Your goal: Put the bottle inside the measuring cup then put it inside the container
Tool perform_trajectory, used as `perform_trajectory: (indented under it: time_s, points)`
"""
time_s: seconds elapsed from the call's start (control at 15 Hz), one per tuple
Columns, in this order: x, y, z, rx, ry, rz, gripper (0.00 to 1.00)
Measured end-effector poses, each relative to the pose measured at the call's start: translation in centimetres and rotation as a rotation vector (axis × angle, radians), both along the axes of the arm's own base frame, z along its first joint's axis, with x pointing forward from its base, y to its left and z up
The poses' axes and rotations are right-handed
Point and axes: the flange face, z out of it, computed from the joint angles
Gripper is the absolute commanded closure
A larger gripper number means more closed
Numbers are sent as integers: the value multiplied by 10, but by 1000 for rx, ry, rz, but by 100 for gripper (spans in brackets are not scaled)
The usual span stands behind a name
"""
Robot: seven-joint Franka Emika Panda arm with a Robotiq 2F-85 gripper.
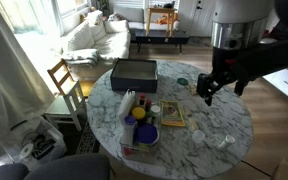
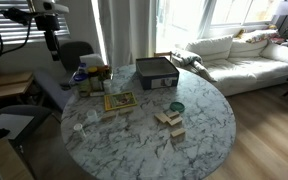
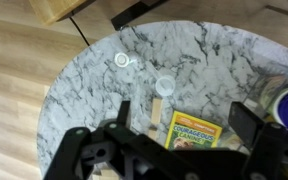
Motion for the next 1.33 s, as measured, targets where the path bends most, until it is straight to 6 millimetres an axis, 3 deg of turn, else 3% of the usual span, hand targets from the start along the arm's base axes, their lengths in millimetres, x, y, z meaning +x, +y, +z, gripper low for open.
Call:
perform_trajectory:
  time_s: [0.33,0.53,0.67,1.07,1.33]
  points:
    - [12,-82,-99,61,127,-236,0]
    - [4,-117,-156,186,170,-347,0]
    - [-5,-135,-182,257,176,-407,0]
    - [-10,-140,-191,286,193,-408,0]
    - [-12,-155,-212,284,212,-317,0]
